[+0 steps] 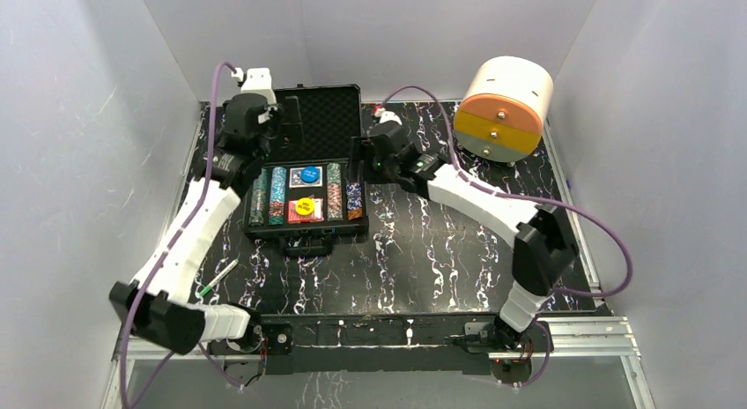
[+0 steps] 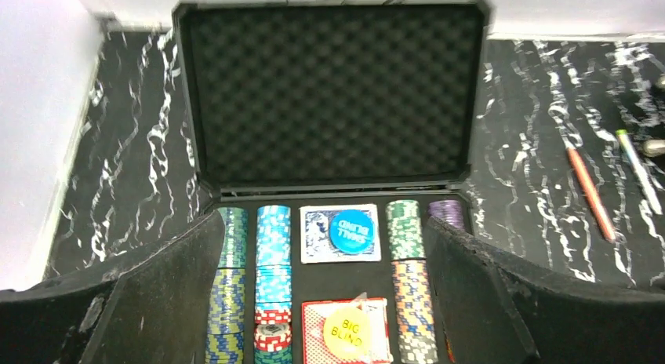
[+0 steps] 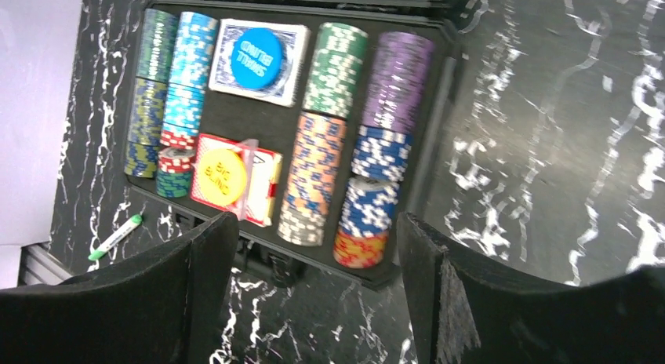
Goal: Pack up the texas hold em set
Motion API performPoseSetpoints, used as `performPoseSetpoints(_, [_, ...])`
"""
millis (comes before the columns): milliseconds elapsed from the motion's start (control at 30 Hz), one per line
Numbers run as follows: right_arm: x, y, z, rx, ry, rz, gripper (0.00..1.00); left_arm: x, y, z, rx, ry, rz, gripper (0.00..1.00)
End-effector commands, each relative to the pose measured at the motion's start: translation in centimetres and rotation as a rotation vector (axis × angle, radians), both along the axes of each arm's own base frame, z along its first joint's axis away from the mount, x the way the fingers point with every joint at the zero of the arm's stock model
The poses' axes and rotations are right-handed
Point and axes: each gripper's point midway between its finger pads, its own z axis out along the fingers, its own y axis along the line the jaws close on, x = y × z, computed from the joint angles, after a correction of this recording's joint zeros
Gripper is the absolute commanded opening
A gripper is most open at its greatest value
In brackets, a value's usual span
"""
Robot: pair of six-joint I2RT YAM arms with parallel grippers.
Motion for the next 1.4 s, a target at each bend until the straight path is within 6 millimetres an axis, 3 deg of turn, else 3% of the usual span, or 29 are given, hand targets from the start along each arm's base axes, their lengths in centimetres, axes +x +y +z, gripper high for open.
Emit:
performPoseSetpoints(0, [-0.6,-2.2,2.1,0.072,-0.064,-0.029,0.82,2.7,1.2,-0.9,-0.181,0.061,-0.049,0.98])
performPoseSetpoints(100, [-1.5,-4.6,0.2,0.042,-0.058,-0.069,0.84,4.7,3.3,-3.0,-0.239,0.103,-0.035,0.98])
performPoseSetpoints(200, [-1.8,-6.7,-1.3,0.033,-0.038,-0.101,0.84,7.0,7.2,-6.5,-0.33,0.169,0.013,0.98])
performPoseSetpoints(300, [-2.1,-8.1,-2.6,0.016,-0.029,-0.117,0.85,8.7,9.0,-8.4,-0.435,0.19,-0.078,0.98])
performPoseSetpoints(433, [-2.4,-8.3,-4.2,0.029,-0.013,-0.106,0.85,11.6,10.3,-11.7,-0.517,0.25,-0.17,0.93])
performPoseSetpoints(533, [-2.4,-8.1,-4.9,0.031,0.004,-0.089,0.85,13.3,12.3,-12.3,-0.583,0.186,-0.202,0.92])
performPoseSetpoints(667, [-2.2,-8.1,-5.8,0.024,0.029,-0.094,0.85,15.1,12.4,-11.9,-0.637,0.116,-0.339,0.93])
performPoseSetpoints(767, [-1.9,-8.1,-6.2,0.021,0.044,-0.096,0.85,16.7,12.4,-13.4,-0.646,0.134,-0.397,0.93])
performPoseSetpoints(867, [-1.8,-7.9,-6.5,0.017,0.054,-0.095,0.85,18.7,13.9,-15.6,-0.644,0.15,-0.342,0.94])
performPoseSetpoints(1033, [-1.3,-7.9,-6.9,-0.001,0.075,-0.104,0.85,21.4,14.7,-16.7,-0.652,0.071,-0.346,0.98])
performPoseSetpoints(1200, [-1.0,-7.8,-7.1,-0.013,0.103,-0.116,0.85,21.9,12.2,-14.8,-0.753,-0.021,-0.598,0.9])
performPoseSetpoints(1367, [-1.0,-7.9,-6.5,-0.006,0.104,-0.129,0.84,21.7,11.5,-13.5,-0.794,-0.044,-0.684,0.82])
